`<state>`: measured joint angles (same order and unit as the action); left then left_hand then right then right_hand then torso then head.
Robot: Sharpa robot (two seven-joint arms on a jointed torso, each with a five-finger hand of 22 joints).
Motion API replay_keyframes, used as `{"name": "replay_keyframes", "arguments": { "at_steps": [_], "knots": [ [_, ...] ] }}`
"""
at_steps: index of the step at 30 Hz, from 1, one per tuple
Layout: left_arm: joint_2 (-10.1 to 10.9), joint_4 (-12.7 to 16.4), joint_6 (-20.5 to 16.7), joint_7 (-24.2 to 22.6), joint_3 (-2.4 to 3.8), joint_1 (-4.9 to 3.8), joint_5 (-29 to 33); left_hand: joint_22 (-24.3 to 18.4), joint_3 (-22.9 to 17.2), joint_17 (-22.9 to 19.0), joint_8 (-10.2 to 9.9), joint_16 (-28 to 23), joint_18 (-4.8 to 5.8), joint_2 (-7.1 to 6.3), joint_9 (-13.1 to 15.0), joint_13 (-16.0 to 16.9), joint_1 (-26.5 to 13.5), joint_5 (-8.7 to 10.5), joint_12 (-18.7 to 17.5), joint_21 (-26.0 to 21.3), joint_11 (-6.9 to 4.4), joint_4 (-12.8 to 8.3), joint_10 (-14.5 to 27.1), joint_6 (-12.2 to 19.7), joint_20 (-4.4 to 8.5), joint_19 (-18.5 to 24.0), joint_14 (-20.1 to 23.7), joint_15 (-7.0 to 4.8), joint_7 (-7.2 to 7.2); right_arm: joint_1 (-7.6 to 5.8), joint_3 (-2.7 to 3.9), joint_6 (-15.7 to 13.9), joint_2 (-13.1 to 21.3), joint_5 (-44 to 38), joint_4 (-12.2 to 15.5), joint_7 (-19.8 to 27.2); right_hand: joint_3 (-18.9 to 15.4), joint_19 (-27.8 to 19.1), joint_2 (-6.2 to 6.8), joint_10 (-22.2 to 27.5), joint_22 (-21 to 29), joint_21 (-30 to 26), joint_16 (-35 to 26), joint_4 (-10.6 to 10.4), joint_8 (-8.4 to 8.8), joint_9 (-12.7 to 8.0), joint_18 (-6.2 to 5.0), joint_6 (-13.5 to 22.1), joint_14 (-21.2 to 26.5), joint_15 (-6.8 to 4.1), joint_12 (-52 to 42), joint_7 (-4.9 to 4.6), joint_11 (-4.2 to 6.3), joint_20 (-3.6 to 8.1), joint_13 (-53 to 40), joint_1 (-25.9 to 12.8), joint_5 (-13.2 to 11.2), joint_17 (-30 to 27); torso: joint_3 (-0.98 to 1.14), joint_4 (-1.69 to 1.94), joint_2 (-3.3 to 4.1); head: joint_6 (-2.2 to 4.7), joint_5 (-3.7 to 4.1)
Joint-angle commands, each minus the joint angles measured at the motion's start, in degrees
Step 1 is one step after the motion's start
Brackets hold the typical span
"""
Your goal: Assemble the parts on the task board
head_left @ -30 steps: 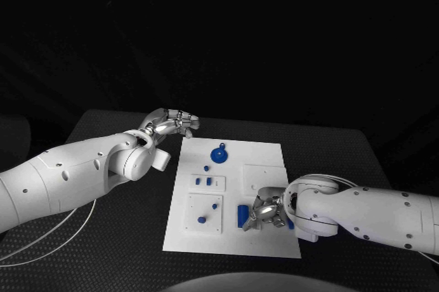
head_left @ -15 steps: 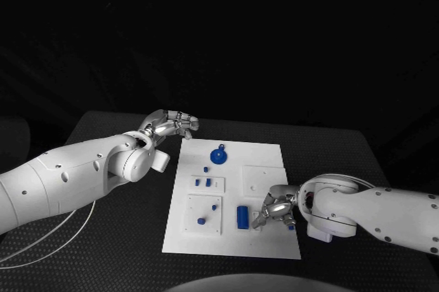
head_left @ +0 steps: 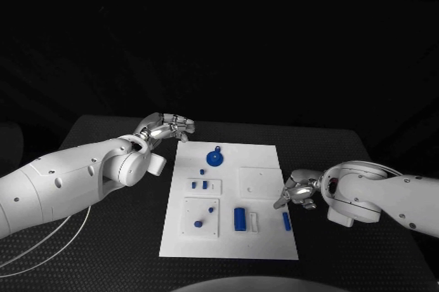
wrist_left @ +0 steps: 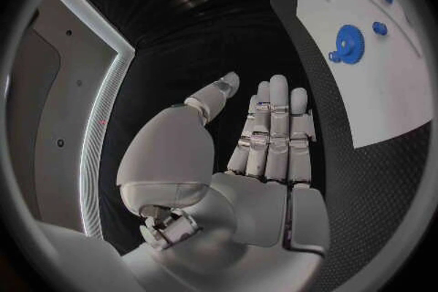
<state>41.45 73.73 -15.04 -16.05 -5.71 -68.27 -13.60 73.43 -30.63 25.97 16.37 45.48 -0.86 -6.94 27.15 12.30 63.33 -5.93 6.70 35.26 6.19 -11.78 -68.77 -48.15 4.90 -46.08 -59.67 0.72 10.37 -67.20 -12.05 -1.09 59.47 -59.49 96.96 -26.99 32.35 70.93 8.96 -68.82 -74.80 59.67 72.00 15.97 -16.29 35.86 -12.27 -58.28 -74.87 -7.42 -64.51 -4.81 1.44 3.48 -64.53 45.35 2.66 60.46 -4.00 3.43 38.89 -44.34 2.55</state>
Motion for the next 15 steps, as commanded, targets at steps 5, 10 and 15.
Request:
{"name": "replay_keyframes", "arguments": {
  "at_steps": [5,10,15],
  "knots": [
    [-0.06,0.22,0.84,-0.33,0.02,-0.01,0.23,0.09,0.08,0.10,0.03,-0.25,-0.84,0.04,0.01,-0.05,-0.53,-0.14,-0.13,-0.23,-0.07,0.39,-0.23,0.04,0.04,-0.34,-0.38,-0.01,-0.11,0.06,-0.35,3.52,0.94,-6.51,1.78,-5.93,0.33,-0.01,-0.74,-0.28,0.03,-0.15,-0.13,-0.32,-0.73,0.40,-2.73,-1.31,-0.35,-0.16,-0.21,0.13,0.22,0.07,-0.19,-0.06,0.12,0.08,-0.02,0.03,0.03,-0.09,0.31],
    [-0.08,0.44,0.96,-0.31,0.02,-0.01,0.23,0.10,0.09,0.12,0.05,-0.26,-0.84,0.04,0.02,-0.05,-0.55,-0.14,-0.12,-0.24,-0.07,0.42,-0.23,0.03,0.04,-0.34,-0.38,-0.01,-0.12,0.34,-0.69,3.24,0.98,-6.85,1.66,-7.07,0.29,-0.04,-1.06,-0.32,0.00,-0.12,-0.12,-0.63,-0.81,0.57,-2.73,-1.49,-0.36,-0.23,-0.18,0.23,0.32,-0.08,-0.21,-0.53,0.12,0.10,-0.09,0.10,0.02,-0.35,0.92],
    [-0.03,0.53,1.02,-0.30,0.02,-0.01,0.23,0.13,0.11,0.15,0.07,-0.29,-0.83,0.05,0.03,-0.06,-0.63,-0.12,-0.12,-0.26,-0.07,0.51,-0.24,0.02,0.03,-0.34,-0.38,-0.01,-0.13,1.71,-0.74,2.74,0.85,-10.03,1.24,-7.29,0.03,-0.15,-1.24,-0.03,-0.03,-0.12,-0.17,-1.30,-0.73,0.68,-2.73,-1.47,-0.33,-0.25,0.29,0.25,0.34,-0.28,0.11,-1.75,0.13,0.09,-0.17,0.11,0.00,-0.48,1.14]
  ]
}}
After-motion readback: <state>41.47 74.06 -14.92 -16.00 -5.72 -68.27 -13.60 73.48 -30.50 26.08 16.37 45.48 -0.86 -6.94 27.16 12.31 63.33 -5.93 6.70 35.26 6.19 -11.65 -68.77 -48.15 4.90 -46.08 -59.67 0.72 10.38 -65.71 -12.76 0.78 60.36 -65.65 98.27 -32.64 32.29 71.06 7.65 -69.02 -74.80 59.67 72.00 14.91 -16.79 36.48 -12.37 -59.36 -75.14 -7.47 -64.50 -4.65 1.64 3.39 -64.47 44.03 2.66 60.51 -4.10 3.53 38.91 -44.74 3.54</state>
